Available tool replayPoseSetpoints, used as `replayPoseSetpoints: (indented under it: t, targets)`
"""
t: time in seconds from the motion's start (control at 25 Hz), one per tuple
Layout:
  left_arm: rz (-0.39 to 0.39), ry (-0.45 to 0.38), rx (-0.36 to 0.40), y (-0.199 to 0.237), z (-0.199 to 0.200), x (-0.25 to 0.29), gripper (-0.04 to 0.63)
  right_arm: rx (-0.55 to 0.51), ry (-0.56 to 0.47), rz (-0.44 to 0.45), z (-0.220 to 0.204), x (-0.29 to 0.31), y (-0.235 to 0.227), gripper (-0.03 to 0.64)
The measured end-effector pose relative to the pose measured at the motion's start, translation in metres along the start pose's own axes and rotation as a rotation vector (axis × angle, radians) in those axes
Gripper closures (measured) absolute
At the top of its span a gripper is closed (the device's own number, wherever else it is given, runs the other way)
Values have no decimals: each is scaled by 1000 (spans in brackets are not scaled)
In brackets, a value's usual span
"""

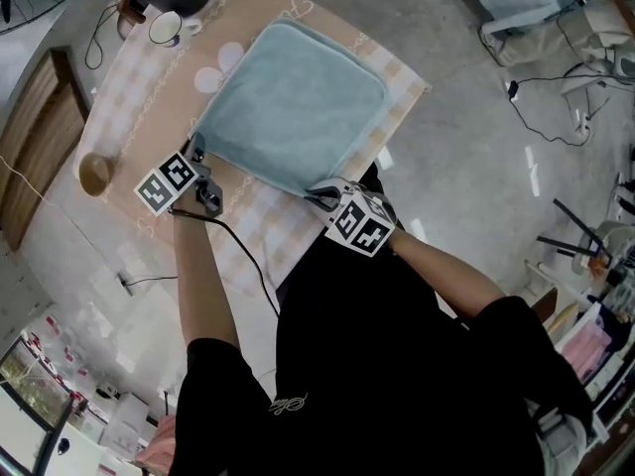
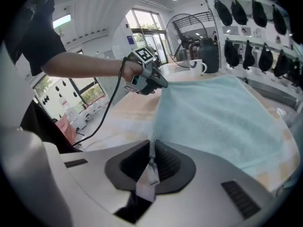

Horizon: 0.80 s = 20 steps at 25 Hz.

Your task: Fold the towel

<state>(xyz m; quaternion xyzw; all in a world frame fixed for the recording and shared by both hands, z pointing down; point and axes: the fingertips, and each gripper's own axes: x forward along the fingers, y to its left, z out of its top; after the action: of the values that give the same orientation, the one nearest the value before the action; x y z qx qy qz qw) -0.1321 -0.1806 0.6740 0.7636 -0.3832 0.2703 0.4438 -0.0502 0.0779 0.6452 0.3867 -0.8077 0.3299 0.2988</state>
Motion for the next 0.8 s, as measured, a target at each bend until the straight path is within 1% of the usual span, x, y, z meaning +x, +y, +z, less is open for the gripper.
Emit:
replayPoseSetpoints:
  t: [0.12, 0.2, 0.28, 0.4, 0.48, 0.6, 0.72, 0.8]
  targets:
    - [41, -25, -42, 26, -1, -26, 545, -59, 5, 86, 13, 10, 22, 588]
    - [53, -31, -73, 42, -3, -42, 548, -95, 8, 134, 22, 17, 37, 589]
    - [62, -40, -92, 52, -2, -60, 549, -129, 6, 172, 31, 22, 52, 589]
    - [80, -76, -119, 57, 11, -81, 549, -171, -11, 206, 46, 21, 61, 589]
    - [83, -106, -140, 52, 23, -85, 549, -190, -21, 210, 53, 14, 58, 589]
    - [89, -133, -147, 35, 41, -78, 549, -191, -41, 189, 60, -1, 40, 591]
    - [87, -148, -147, 8, 57, -58, 549, -155, -77, 136, 67, -21, 8, 591]
    - [94, -164, -132, -13, 70, -42, 549, -122, -102, 96, 70, -35, -16, 591]
